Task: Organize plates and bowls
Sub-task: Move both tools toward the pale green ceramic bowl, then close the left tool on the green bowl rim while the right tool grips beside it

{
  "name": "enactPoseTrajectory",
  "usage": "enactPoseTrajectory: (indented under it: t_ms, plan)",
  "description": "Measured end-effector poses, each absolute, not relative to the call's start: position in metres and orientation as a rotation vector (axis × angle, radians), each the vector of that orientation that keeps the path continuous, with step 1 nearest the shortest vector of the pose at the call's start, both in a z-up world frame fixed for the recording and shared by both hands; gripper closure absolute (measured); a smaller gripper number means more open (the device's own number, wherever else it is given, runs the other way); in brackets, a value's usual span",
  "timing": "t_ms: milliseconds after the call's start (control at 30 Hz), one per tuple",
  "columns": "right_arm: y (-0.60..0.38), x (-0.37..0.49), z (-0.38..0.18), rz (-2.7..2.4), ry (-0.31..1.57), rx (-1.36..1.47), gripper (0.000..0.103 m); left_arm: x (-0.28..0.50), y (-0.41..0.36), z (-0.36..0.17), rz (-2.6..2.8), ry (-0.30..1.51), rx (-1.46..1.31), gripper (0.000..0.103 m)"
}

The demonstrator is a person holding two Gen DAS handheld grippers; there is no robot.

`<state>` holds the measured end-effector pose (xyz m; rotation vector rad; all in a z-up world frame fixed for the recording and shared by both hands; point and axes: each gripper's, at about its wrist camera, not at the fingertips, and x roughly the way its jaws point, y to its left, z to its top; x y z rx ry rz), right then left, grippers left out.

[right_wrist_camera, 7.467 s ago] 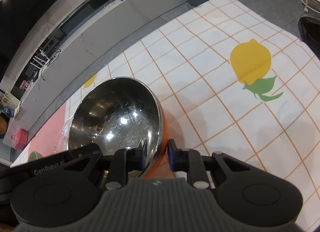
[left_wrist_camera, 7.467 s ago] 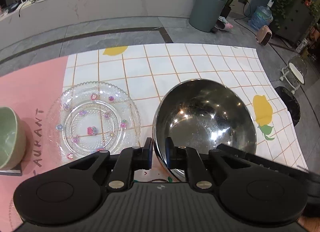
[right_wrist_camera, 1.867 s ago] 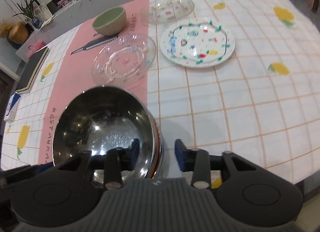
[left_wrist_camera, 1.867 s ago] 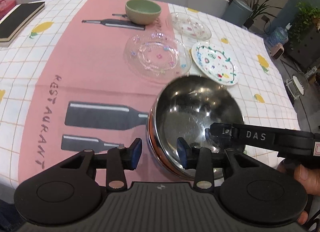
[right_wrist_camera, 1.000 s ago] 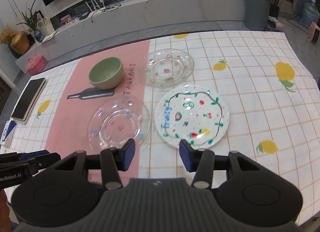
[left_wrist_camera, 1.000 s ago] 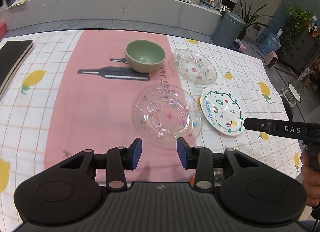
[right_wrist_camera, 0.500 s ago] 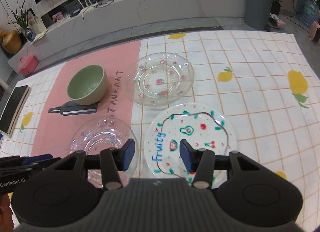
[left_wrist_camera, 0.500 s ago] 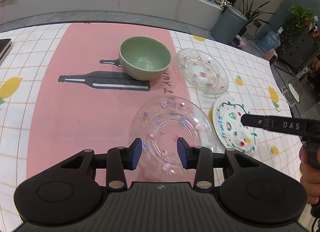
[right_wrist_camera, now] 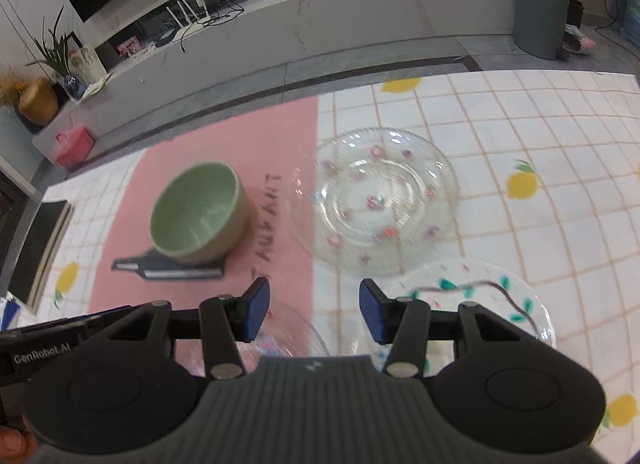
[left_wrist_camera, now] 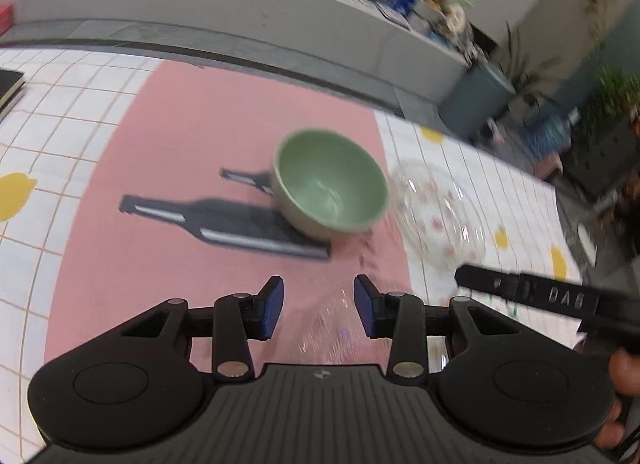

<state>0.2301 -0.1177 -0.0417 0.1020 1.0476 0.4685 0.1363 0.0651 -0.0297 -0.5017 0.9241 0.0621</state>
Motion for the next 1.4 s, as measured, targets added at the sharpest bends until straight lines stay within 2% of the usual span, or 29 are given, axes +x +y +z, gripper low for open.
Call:
enactPoseTrajectory:
  t_ms: [333,733,967,1100,1167,1400]
  plan:
    - [-0.076,0.255,-0.046,0.474,1.060,0.172,0.053,0.169,0.092,-0.037,0.128,0.840,-0.640,0.059]
    - [-0.044,0.279,-0.067,0.450,1.103,0.206,0.057,0.191,0.096,-0.064,0.177,0.863,-0.663,0.059]
    - [-0.036,0.282,-0.085,0.471,1.127,0.212,0.068,0.191,0.097,-0.072,0.185,0.862,-0.659,0.064]
    - [-0.034,0.281,-0.088,0.493,1.121,0.235,0.079,0.189,0.095,-0.071,0.173,0.842,-0.663,0.072]
    - [-0.033,0.279,-0.089,0.502,1.126,0.232,0.085,0.188,0.093,-0.074,0.161,0.850,-0.660,0.080]
    - [-0.033,0.276,-0.089,0.483,1.131,0.211,0.091,0.184,0.078,-0.071,0.192,0.845,-0.546,0.086]
